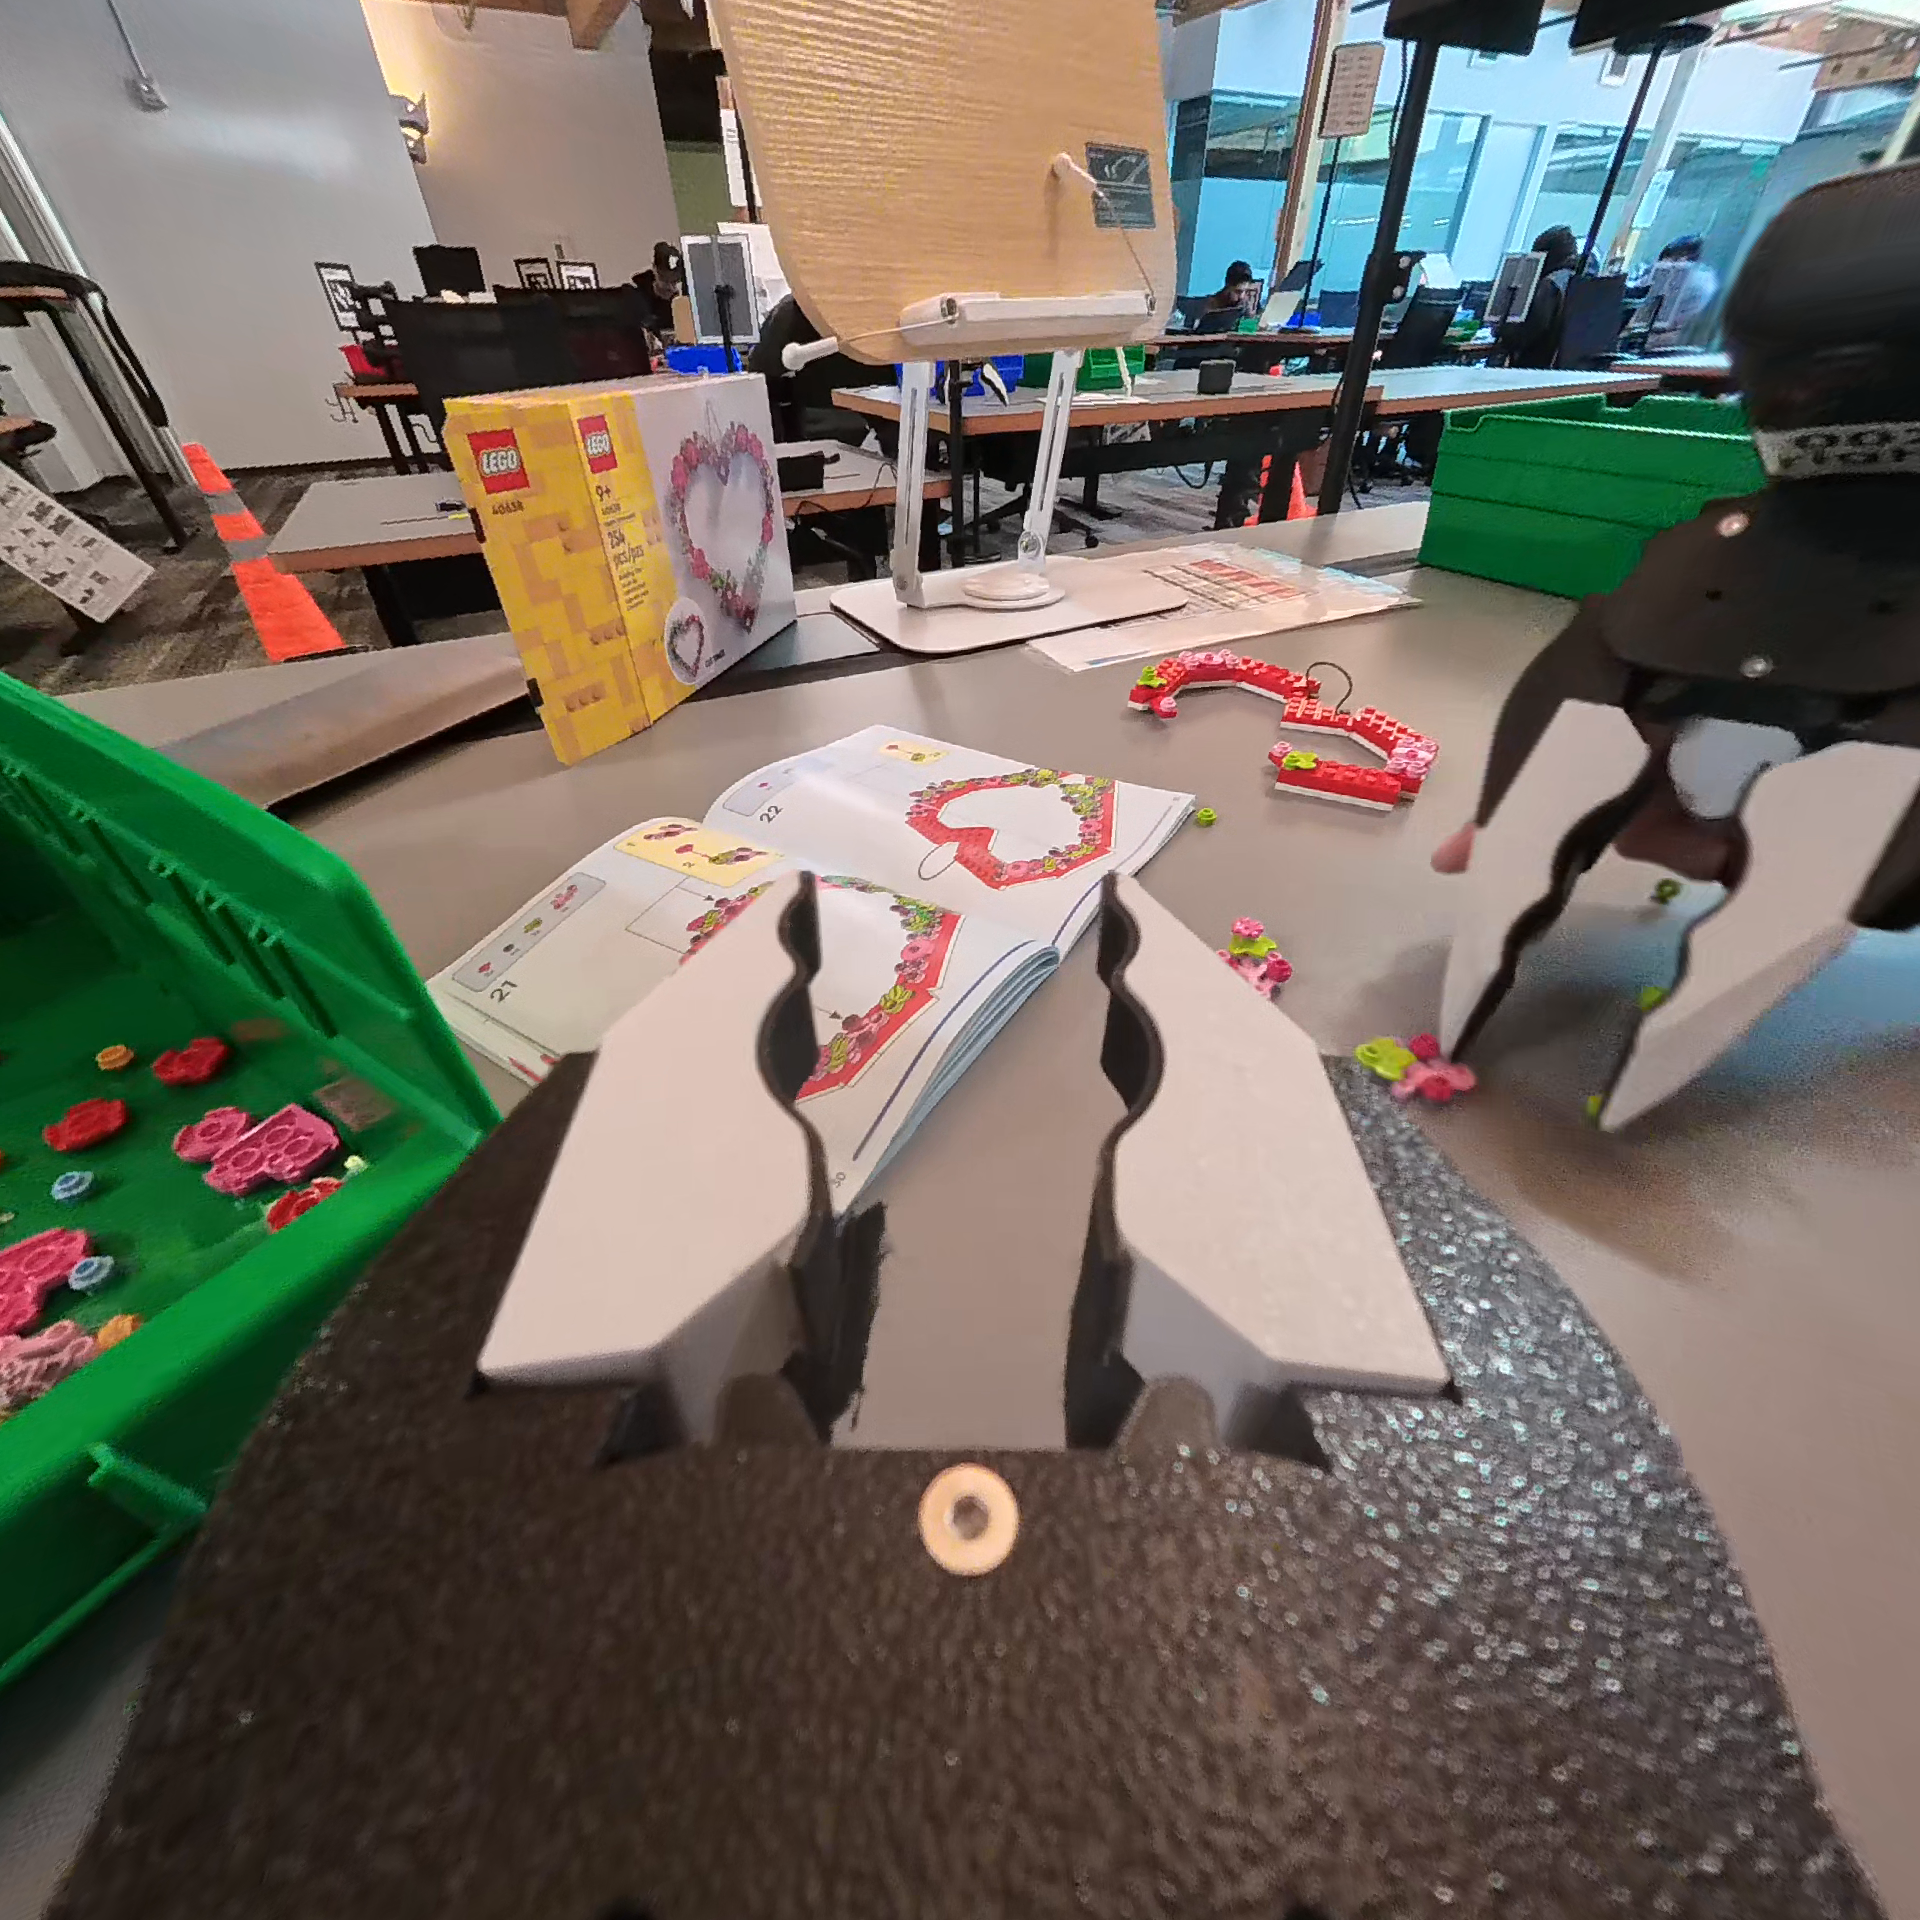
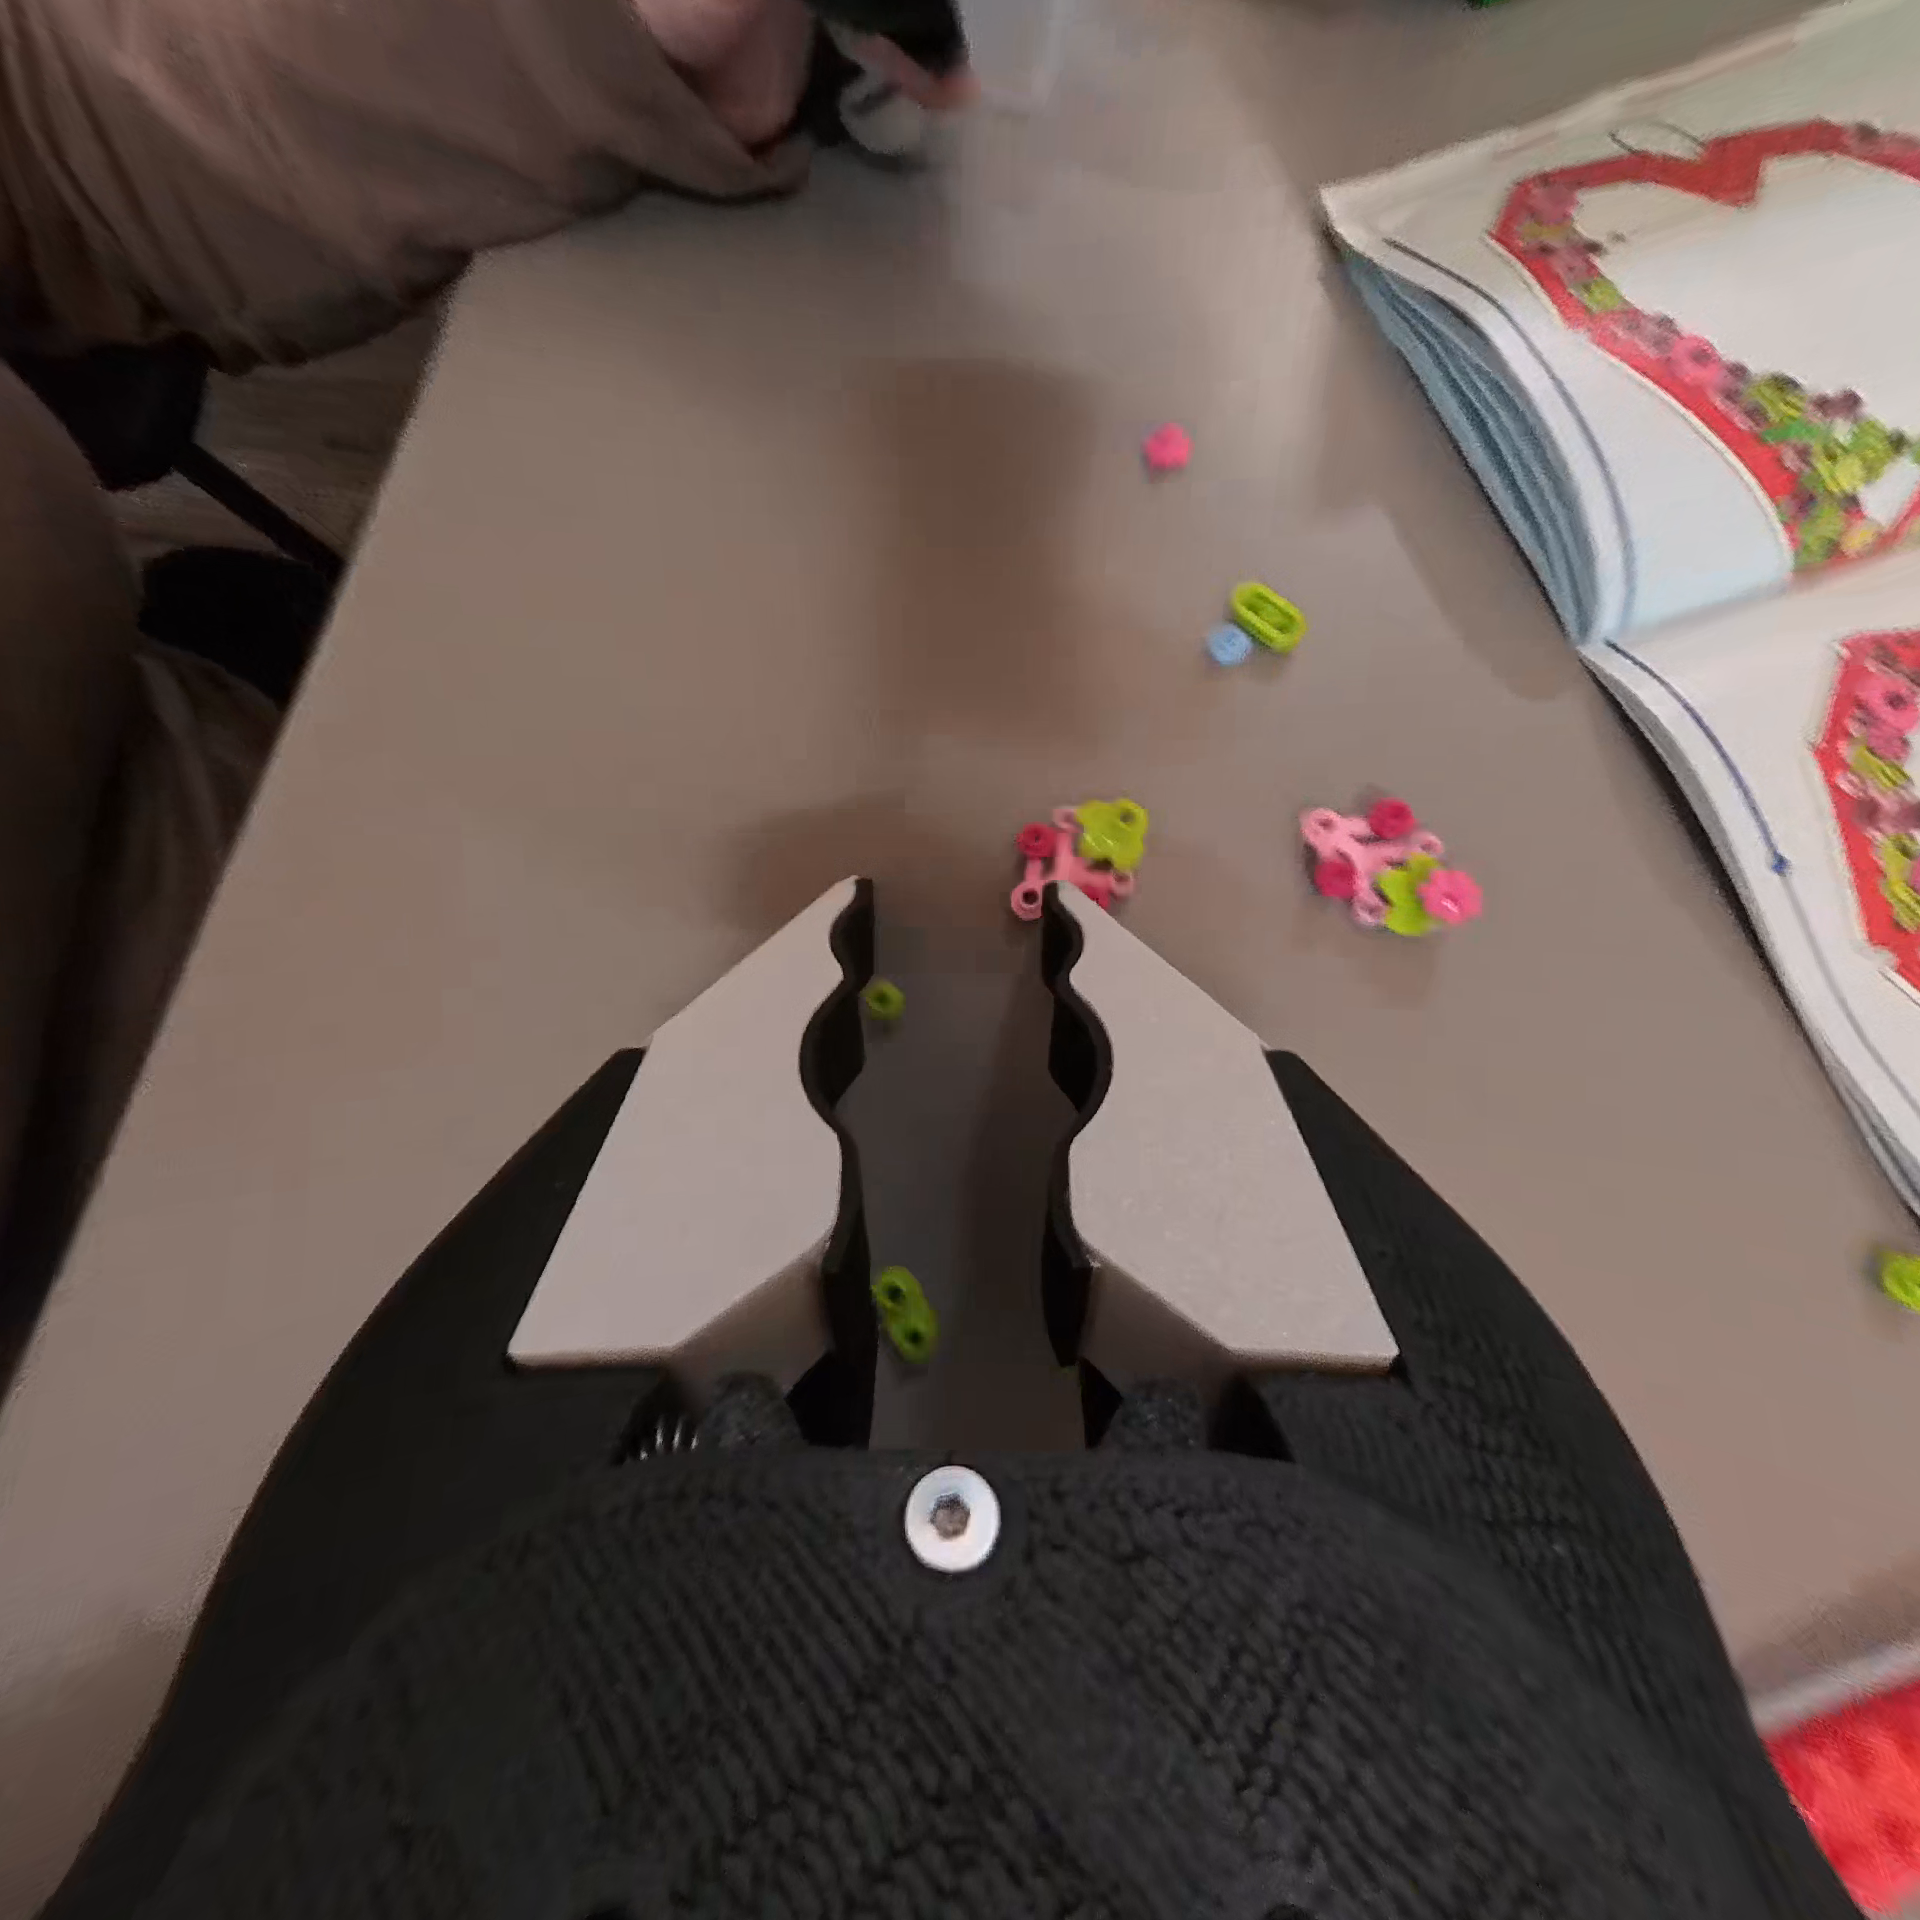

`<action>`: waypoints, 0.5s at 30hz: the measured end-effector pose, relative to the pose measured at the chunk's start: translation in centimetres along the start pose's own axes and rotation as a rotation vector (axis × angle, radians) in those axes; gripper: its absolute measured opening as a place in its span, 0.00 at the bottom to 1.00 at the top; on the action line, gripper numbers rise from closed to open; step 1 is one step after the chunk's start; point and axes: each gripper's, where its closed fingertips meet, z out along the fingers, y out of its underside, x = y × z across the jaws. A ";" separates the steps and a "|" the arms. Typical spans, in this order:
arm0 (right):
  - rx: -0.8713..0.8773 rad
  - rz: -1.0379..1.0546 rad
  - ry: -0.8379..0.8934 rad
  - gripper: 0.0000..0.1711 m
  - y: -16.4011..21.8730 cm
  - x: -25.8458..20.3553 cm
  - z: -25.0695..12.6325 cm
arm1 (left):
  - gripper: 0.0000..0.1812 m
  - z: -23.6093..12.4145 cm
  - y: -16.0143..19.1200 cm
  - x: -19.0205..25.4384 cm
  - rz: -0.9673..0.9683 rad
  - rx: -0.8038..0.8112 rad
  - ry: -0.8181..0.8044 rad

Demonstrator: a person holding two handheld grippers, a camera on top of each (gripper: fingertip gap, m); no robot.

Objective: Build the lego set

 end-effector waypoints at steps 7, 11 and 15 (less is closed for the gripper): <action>0.061 -0.037 -0.055 0.22 -2.4 -5.2 0.8 | 0.10 -0.7 0.4 0.4 -0.073 -0.040 0.061; 0.157 -0.124 0.128 0.18 -2.9 -4.8 -2.1 | 0.14 -1.4 3.7 1.7 -0.070 -0.312 0.138; 0.227 -0.137 0.268 0.16 -2.3 -3.8 -4.8 | 0.19 -1.7 6.0 2.8 -0.029 -0.456 0.181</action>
